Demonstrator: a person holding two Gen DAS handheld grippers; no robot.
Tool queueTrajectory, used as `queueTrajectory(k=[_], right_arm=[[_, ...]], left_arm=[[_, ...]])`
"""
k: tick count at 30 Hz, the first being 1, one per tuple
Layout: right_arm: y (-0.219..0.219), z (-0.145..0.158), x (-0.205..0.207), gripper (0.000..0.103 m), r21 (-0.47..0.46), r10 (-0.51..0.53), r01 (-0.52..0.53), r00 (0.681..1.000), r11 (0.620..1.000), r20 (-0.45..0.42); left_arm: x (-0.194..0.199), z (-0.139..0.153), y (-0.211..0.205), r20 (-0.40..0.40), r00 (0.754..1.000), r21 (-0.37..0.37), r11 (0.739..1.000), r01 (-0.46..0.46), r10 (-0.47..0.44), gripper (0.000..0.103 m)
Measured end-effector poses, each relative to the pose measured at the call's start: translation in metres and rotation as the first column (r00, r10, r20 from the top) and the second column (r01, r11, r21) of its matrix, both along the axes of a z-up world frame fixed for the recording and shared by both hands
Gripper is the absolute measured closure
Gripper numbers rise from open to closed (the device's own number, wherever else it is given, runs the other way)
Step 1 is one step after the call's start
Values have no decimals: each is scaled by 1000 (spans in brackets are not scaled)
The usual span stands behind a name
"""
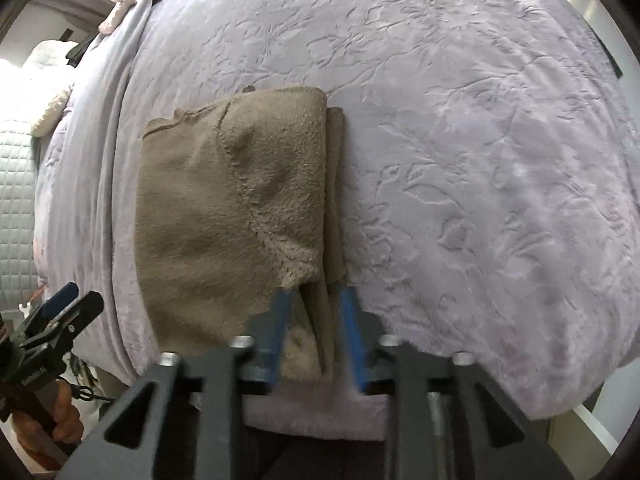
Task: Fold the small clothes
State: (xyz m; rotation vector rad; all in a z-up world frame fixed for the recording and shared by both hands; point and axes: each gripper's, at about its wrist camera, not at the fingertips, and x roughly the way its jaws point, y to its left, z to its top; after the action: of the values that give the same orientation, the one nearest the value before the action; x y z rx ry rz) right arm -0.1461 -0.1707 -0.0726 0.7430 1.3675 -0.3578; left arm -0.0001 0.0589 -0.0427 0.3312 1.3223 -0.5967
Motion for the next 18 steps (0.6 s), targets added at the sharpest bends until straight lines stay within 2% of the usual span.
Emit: queueTrajectory(k=[1,3,5,7,8,11,18], right_arm=[[2,4,0,42,-6,-1,1,1000,1000,3],[9,12,5,36,-23,9,-8,1000,1000,10],[18,19,9,17,-65,26,-26,1000,998,3],[28,24,17,11,-122,36,-34,999,992,14],[33,30,17,1,-148,45,-41,999,988,24],[43,37,20,0,-195,58,-55,998,979,10],[60,34,28,0,-211,50,-63,997,975,-65]], left_arm=[[-1,1,0,2,1000,0,1000,7,-7,0],[-2,4,1,13,1000,1,1000,16,-16,0],[-3,6,3,24,1000,10,1000,20,-20,0],[-4,6,5,29,999,10,1000,22,-23,0],[-4,6,7,29,999,11,1000,24,-24,0],[-6,6,9,23,999,5,1000,30,-30,0],[-12,17,11,39,998,4,998,57,-57,0]])
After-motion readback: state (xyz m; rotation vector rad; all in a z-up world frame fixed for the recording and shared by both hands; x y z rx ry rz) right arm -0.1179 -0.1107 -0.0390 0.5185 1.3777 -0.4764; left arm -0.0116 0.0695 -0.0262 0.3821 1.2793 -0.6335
